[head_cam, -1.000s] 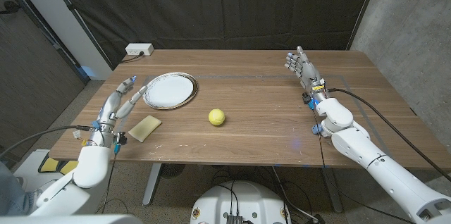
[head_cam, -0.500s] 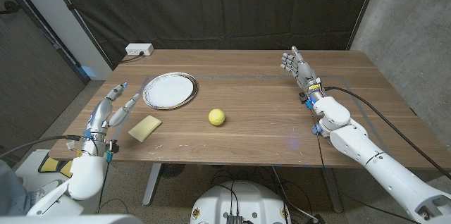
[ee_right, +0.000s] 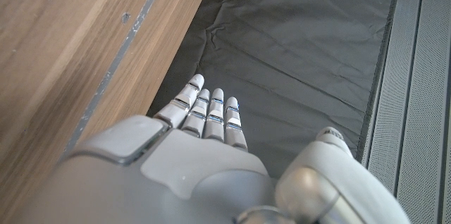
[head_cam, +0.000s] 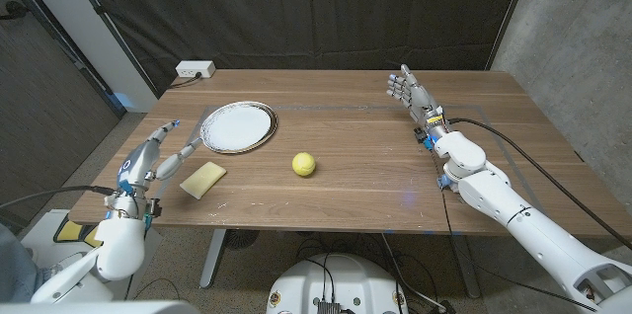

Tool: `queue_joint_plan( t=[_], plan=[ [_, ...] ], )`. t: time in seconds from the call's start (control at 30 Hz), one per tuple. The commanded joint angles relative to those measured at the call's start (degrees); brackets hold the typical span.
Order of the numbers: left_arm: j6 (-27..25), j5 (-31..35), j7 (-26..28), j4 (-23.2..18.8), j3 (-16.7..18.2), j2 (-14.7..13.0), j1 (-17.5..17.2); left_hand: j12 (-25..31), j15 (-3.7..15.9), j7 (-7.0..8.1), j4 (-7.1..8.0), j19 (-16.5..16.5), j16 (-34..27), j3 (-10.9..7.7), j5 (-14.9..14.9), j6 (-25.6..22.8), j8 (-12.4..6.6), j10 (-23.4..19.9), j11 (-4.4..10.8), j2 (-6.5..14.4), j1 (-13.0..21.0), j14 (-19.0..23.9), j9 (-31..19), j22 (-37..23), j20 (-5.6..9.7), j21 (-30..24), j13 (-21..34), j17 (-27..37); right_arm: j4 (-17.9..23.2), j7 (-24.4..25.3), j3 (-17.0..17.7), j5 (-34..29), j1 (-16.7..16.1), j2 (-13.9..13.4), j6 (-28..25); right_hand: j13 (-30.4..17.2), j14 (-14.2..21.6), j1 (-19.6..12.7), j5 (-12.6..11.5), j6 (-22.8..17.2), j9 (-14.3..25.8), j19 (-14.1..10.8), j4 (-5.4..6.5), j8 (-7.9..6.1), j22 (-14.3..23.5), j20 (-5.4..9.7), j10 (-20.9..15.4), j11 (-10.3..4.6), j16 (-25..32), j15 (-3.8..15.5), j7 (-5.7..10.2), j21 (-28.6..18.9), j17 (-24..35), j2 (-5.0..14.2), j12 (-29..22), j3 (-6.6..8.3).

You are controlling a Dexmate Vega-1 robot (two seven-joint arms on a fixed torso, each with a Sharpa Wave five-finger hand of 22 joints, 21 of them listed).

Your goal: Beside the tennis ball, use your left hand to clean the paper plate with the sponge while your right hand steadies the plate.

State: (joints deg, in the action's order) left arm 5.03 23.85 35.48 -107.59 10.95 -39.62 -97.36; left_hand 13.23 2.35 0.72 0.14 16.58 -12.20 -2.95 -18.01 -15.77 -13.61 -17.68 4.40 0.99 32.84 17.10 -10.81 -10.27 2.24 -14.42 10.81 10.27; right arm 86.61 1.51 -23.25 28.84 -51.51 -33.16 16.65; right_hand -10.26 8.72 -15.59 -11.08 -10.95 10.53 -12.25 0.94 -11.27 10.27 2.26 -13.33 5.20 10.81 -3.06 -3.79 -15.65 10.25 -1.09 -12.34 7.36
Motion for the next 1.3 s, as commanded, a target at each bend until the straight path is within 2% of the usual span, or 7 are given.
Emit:
queue_joint_plan(
  t=[0.03, 0.2, 0.57, 0.8, 0.97, 1.2, 1.3],
  plan=[
    [-7.86, 4.7, -4.07, -5.05, 1.58, -3.16, -3.5, -0.22, 2.27, 0.17, -1.41, 0.5, 0.21, -0.85, -0.14, -0.68, -0.01, -0.7, 0.04, 0.39, 2.7, 0.83, -0.13, -0.22, 1.26, 0.29, 0.22, 0.17, 0.19, -0.66, -0.91, 0.18, 0.84, -0.11, -1.6, -0.27, 0.37, 0.0, -0.07, -0.62, 0.19, -0.56, -0.39, -0.21, 0.1, -0.23, -0.27, -0.13, 0.01, -0.04, 0.31, 0.33, 0.19, 0.53, 0.02, 0.01],
    [-10.47, 7.05, -6.96, -7.14, 1.85, -4.89, -4.52, -0.35, 2.25, 0.25, -3.0, 0.8, 0.36, -2.02, 0.02, -1.27, 0.03, -1.28, 0.32, 1.08, 5.79, 1.27, -0.15, -0.24, 1.16, 0.42, 0.24, 0.15, 0.97, -0.32, -0.93, 0.23, 0.54, -0.25, -2.03, -0.27, 0.4, -0.02, -0.07, -0.83, 0.19, -0.58, -0.42, -0.27, 0.11, -0.26, -0.29, -0.14, 0.01, -0.04, 0.4, 0.41, 0.19, 0.59, 0.02, 0.02],
    [-18.2, 12.71, -14.97, -13.09, 3.85, -6.97, -7.64, -0.94, 2.6, 0.7, -5.95, 0.63, 0.93, -2.97, 0.45, -0.79, 0.62, -1.02, 1.03, 0.08, 10.47, 0.92, -0.15, -0.25, 1.11, 0.88, 0.28, 0.09, 1.54, -0.55, -1.43, 0.49, 1.25, -0.44, -4.01, -0.27, 0.38, -0.22, -0.11, -0.95, 0.2, -0.68, -0.54, -0.24, 0.11, -0.32, -0.27, 0.01, -0.03, -0.11, 0.45, 0.59, 0.17, 0.94, 0.07, 0.18],
    [-21.09, 17.02, -22.84, -17.3, 7.71, -8.28, -11.18, -1.13, 3.07, 1.17, -7.81, 0.98, 0.98, -3.58, 0.74, -1.34, 0.64, -1.15, 1.49, -0.61, 13.71, 1.2, -0.15, -0.26, 1.21, 0.96, 0.29, 0.08, 0.81, -1.21, -2.04, 0.6, 2.16, -0.13, -4.72, -0.27, 0.35, -0.37, -0.12, -0.86, 0.2, -0.71, -0.63, -0.17, 0.12, -0.33, -0.27, 0.24, -0.06, -0.22, 0.44, 0.73, 0.16, 1.15, 0.09, 0.28],
    [-22.27, 18.85, -31.31, -18.86, 8.77, -10.32, -10.82, -1.06, 3.22, 1.5, -8.72, 1.48, 0.86, -3.96, 0.98, -2.08, 0.52, -1.7, 1.86, -0.96, 15.7, 1.79, -0.17, -0.29, 1.29, 0.91, 0.31, 0.1, 0.84, -1.18, -2.12, 0.75, 2.22, -0.18, -5.23, -0.27, 0.33, -0.44, -0.11, -0.87, 0.2, -0.7, -0.69, -0.15, 0.12, -0.35, -0.25, 0.25, -0.08, -0.24, 0.45, 0.83, 0.16, 1.24, 0.11, 0.32],
    [-22.83, 23.06, -38.07, -20.24, 9.38, -11.6, -9.66, -1.69, 3.16, 1.54, -9.23, 1.4, 1.24, -3.98, 1.39, -0.6, 1.32, -0.47, 2.23, -1.78, 17.34, 1.09, -0.2, -0.33, 1.21, 1.1, 0.35, 0.16, 0.28, -2.14, -2.01, 1.79, 2.49, 0.03, -5.17, -0.27, 0.28, -0.45, -0.09, -0.83, 0.21, -0.72, -0.73, -0.1, 0.13, -0.39, -0.18, 0.31, -0.11, -0.28, 0.5, 0.96, 0.17, 1.34, 0.16, 0.34],
    [-23.05, 25.04, -41.13, -20.75, 9.58, -12.23, -9.02, -2.18, 2.93, 1.28, -9.16, 1.11, 1.54, -3.76, 1.63, 0.9, 1.96, 0.93, 1.7, -2.35, 17.82, 0.16, -0.24, -0.36, 0.8, 1.31, 0.4, 0.26, -0.01, -2.31, -1.98, 2.09, 2.66, 0.12, -5.28, -0.27, 0.29, -0.43, -0.08, -0.82, 0.21, -0.73, -0.74, -0.08, 0.13, -0.41, -0.16, 0.27, -0.1, -0.3, 0.45, 1.0, 0.17, 1.37, 0.17, 0.34]
  ],
)
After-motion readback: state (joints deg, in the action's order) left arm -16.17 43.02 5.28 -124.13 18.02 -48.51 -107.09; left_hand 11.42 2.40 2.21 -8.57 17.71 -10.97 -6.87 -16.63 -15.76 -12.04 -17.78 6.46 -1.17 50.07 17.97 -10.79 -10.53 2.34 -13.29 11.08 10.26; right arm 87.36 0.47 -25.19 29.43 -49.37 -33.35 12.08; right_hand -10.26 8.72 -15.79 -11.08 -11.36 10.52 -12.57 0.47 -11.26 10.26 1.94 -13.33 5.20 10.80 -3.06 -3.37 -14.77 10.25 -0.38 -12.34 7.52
